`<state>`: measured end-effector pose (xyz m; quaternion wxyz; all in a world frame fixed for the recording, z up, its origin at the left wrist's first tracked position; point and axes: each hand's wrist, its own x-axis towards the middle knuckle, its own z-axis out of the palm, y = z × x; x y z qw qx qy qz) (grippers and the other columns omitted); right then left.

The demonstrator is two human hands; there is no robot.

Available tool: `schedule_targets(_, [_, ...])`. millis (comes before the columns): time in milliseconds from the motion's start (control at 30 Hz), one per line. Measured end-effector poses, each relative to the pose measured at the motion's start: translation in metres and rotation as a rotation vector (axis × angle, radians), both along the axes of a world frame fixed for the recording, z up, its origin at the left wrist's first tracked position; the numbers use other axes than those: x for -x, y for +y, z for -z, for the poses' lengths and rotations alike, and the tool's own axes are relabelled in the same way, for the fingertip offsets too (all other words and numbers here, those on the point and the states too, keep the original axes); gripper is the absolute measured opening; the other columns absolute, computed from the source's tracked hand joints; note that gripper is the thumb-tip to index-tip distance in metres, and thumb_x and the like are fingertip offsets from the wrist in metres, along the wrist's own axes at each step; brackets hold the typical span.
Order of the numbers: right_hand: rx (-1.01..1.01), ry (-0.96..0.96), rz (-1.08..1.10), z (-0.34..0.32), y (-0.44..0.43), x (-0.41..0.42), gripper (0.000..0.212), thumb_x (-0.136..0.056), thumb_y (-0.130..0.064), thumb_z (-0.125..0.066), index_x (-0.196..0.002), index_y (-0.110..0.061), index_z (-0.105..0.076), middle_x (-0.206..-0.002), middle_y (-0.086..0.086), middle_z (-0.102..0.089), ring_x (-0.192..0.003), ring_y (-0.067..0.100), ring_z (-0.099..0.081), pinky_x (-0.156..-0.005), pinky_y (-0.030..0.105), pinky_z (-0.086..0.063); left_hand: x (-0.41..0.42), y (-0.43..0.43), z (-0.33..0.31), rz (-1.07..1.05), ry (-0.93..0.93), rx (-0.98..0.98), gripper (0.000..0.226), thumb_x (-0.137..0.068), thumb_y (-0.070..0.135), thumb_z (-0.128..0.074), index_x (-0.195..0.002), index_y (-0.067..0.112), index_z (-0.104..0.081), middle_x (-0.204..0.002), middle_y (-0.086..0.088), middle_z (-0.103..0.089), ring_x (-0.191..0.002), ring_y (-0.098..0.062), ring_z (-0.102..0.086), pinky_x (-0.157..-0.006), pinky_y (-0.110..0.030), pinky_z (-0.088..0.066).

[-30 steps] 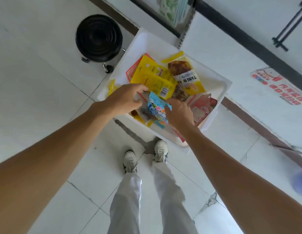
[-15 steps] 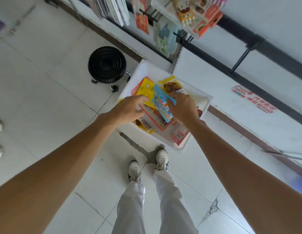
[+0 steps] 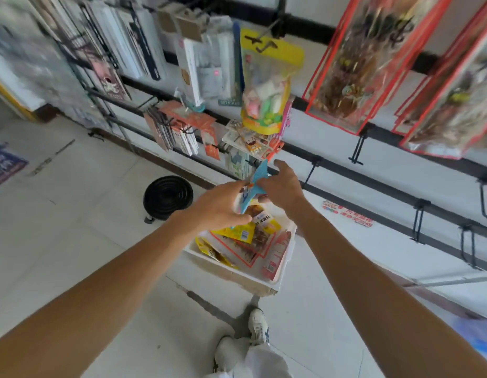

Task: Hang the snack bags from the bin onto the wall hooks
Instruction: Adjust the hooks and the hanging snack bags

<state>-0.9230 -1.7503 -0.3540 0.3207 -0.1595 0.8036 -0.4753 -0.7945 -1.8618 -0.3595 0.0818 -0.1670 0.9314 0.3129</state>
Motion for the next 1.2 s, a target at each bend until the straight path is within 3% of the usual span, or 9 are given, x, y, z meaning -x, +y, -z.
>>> schedule_targets(167, [0.054, 0.16, -0.006, -0.054, -0.002, -0.006, 0.065, -0.085, -0.011, -0.063, -0.143, -0.023, -0.036, -0.097, 0.007, -0.064, -0.083, 0.033, -0.071, -0.074, 0.05, -0.059, -0.006, 0.007, -0.05, -0.017, 0.228, 0.295, 0.036, -0.09, 0.036, -0.059, -0.123, 0.024, -0.055, -0.098, -0.001, -0.067, -0.092, -0.026, -0.064, -0.069, -0.036, -0.048])
schedule_targets(300, [0.105, 0.213, -0.011, -0.088, -0.001, -0.01, 0.057, -0.087, -0.011, -0.063, -0.139, -0.02, -0.042, -0.094, 0.006, -0.062, -0.084, 0.028, -0.067, -0.075, 0.044, -0.059, -0.011, 0.0, -0.079, -0.104, 0.322, 0.402, 0.021, -0.092, 0.022, -0.055, -0.108, 0.014, -0.065, -0.092, -0.011, -0.069, -0.086, -0.034, -0.064, -0.062, -0.035, -0.041])
schedule_targets(467, [0.228, 0.234, -0.048, -0.128, 0.011, -0.022, 0.024, -0.098, -0.025, -0.051, -0.122, -0.018, -0.052, -0.069, 0.002, -0.067, -0.043, 0.009, -0.056, -0.043, 0.019, -0.043, -0.016, -0.008, -0.113, -0.14, 0.405, 0.289, 0.019, -0.092, 0.012, -0.052, -0.101, 0.009, -0.068, -0.089, -0.012, -0.067, -0.082, -0.03, -0.062, -0.062, -0.039, -0.046])
schedule_targets(700, [0.184, 0.743, 0.082, -0.158, 0.043, -0.017, 0.028, -0.097, -0.038, -0.052, -0.112, -0.019, -0.065, -0.096, 0.001, -0.06, -0.075, 0.007, -0.055, -0.066, 0.023, -0.04, -0.016, -0.005, -0.162, -0.158, 0.409, -0.108, 0.017, -0.097, 0.015, -0.052, -0.088, 0.015, -0.067, -0.083, -0.024, -0.065, -0.068, -0.022, -0.056, -0.058, -0.03, -0.038])
schedule_targets(767, [0.233, 0.725, 0.07, -0.164, 0.052, -0.017, 0.033, -0.093, -0.041, -0.059, -0.119, -0.02, -0.061, -0.107, 0.002, -0.056, -0.085, 0.011, -0.06, -0.072, 0.022, -0.047, -0.014, 0.001, -0.173, -0.153, 0.439, -0.223, 0.018, -0.097, 0.018, -0.053, -0.087, 0.027, -0.065, -0.093, -0.027, -0.068, -0.074, -0.022, -0.058, -0.064, -0.031, -0.041])
schedule_targets(867, [0.393, 0.475, 0.082, -0.176, 0.066, -0.02, 0.034, -0.09, -0.025, -0.066, -0.119, -0.013, -0.053, -0.106, 0.006, -0.065, -0.084, 0.013, -0.068, -0.066, 0.024, -0.056, -0.008, 0.014, -0.184, -0.12, 0.447, -0.355, 0.015, -0.099, 0.018, -0.053, -0.099, 0.027, -0.064, -0.096, -0.003, -0.072, -0.082, -0.013, -0.067, -0.067, -0.022, -0.049])
schedule_targets(967, [0.406, 0.422, 0.144, -0.191, 0.082, -0.018, 0.029, -0.09, -0.014, -0.066, -0.113, -0.002, -0.053, -0.105, 0.015, -0.067, -0.084, 0.019, -0.069, -0.069, 0.032, -0.059, 0.004, 0.027, -0.192, -0.086, 0.439, -0.443, 0.012, -0.098, 0.019, -0.055, -0.101, 0.027, -0.064, -0.102, 0.001, -0.072, -0.096, -0.013, -0.069, -0.085, -0.031, -0.055])
schedule_targets(1033, [0.407, 0.448, 0.174, -0.202, 0.095, -0.014, 0.025, -0.09, -0.013, -0.066, -0.108, 0.0, -0.055, -0.1, 0.014, -0.068, -0.082, 0.02, -0.07, -0.071, 0.038, -0.061, 0.011, 0.038, -0.198, -0.075, 0.438, -0.495, 0.01, -0.099, 0.024, -0.055, -0.103, 0.026, -0.063, -0.099, 0.005, -0.071, -0.085, 0.0, -0.069, -0.071, -0.018, -0.053])
schedule_targets(1200, [0.324, 0.608, 0.291, -0.219, 0.132, -0.001, 0.02, -0.088, -0.013, -0.065, -0.101, 0.0, -0.057, -0.087, 0.006, -0.066, -0.071, 0.009, -0.067, -0.055, 0.026, -0.058, 0.035, 0.067, -0.203, -0.117, 0.702, -0.167, 0.036, -0.09, 0.033, -0.067, -0.121, 0.024, -0.051, -0.109, 0.012, -0.059, -0.093, -0.003, -0.06, -0.075, -0.026, -0.049])
